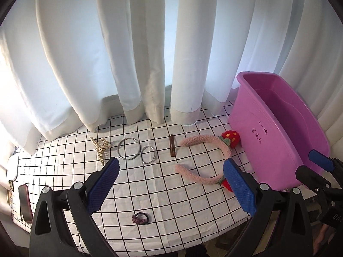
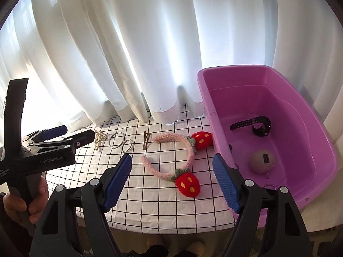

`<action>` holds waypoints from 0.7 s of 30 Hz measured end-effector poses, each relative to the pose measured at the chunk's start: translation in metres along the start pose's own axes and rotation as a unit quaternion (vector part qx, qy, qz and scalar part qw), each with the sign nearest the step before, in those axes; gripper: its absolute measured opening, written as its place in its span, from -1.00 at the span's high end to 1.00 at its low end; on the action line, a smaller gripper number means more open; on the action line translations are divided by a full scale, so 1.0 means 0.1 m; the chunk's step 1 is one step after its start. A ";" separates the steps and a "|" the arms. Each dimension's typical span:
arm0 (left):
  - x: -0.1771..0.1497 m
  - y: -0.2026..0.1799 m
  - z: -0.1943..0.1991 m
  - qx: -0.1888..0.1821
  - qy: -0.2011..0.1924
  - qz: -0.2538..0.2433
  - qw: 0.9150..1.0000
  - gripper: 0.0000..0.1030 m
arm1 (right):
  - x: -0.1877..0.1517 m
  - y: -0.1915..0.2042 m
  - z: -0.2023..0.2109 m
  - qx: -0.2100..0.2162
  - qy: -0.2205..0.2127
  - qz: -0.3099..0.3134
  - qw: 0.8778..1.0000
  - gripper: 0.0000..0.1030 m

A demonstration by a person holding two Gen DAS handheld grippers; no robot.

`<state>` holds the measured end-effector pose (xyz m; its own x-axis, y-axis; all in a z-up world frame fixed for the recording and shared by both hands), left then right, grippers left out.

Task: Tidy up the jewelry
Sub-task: 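Move the left tool to the purple scrunchie while the right tool reaches the strawberry headband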

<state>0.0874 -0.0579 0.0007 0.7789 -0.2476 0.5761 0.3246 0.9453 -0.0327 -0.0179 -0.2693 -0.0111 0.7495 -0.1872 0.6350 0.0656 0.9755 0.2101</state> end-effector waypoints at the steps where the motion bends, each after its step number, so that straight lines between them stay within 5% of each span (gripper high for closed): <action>1: -0.04 0.09 0.03 0.003 -0.002 0.007 1.000 -0.86 | -0.01 0.02 -0.02 0.002 0.002 0.002 1.000 -0.44; 13: -0.52 1.05 0.23 0.055 -0.021 0.080 0.995 -0.86 | -0.24 0.37 -0.22 0.025 0.027 0.014 0.999 -0.44; 21: -0.89 1.34 0.03 0.063 -0.004 0.129 0.990 -0.87 | -0.40 0.34 -0.54 0.029 0.052 -0.005 0.998 -0.44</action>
<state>0.0603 0.0913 -0.0527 0.8222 0.0068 0.5692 0.0454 0.9960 -0.0775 -0.0101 -0.2219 -0.0699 0.8139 -0.1810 0.5522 0.0376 0.9647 0.2607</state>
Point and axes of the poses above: each gripper's, at about its wrist camera, not at the fingertips, and z roughly against the way its jaws point, y to its left, x to its top, the point moved 1 cm from there along -z, roughly the way its jaws point, and after that the axes turned 2 degrees about y, right-handed, at the moved point
